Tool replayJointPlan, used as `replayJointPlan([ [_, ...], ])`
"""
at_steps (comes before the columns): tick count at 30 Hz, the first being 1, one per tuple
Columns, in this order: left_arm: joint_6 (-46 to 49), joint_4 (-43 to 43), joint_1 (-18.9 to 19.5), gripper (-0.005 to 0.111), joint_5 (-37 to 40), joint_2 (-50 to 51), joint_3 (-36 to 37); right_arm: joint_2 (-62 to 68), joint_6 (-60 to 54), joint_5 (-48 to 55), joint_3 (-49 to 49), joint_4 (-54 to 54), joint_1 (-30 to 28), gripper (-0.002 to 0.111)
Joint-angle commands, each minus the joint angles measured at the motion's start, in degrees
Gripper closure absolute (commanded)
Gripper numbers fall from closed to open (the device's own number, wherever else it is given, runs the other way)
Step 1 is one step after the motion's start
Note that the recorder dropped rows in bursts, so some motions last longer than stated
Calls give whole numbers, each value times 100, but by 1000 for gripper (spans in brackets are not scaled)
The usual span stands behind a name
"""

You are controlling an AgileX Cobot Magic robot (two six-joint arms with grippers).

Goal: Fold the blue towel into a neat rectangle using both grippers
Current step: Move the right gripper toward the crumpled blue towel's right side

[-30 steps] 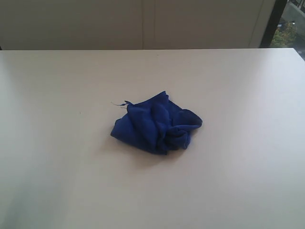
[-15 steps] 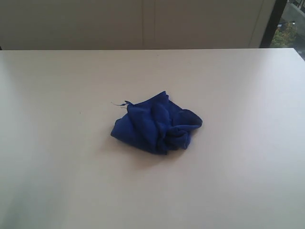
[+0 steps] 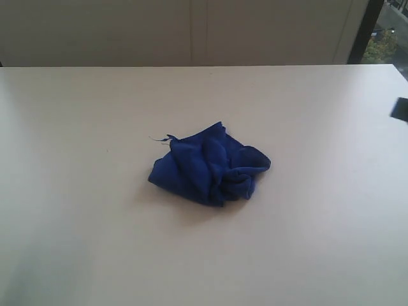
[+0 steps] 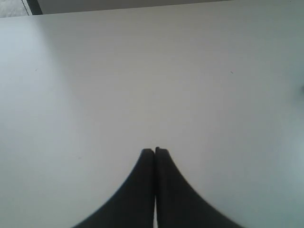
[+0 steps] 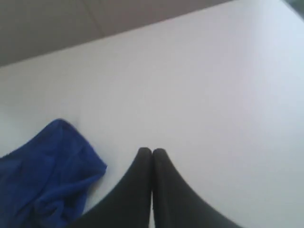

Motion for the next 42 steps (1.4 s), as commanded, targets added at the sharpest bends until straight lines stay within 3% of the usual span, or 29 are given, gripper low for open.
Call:
replayJointPlan([
  [1, -49, -18, 24, 107, -30, -29, 35, 1086, -1475, 342, -538, 1483, 495, 108],
  [7, -49, -18, 24, 107, -30, -29, 35, 2304, -3776, 803, -1141, 3844, 789, 108],
  [12, -49, -18, 24, 107, -30, -29, 35, 3154, -6051, 1701, -1502, 6331, 789, 108],
  [16, -49, -18, 24, 107, -30, -29, 35, 3853, -7255, 2174, -1553, 7802, 789, 108],
  [22, -49, -18, 24, 107, -30, -29, 35, 4684, -7944, 2375, -1612, 8346, 789, 104],
  [31, -49, -18, 24, 107, -30, -29, 35, 5667, -7955, 2869, -2141, 8346, 789, 71],
  [42, -49, -18, 24, 107, -30, -29, 35, 6448, -7849, 2929, -2668, 8346, 802, 69],
])
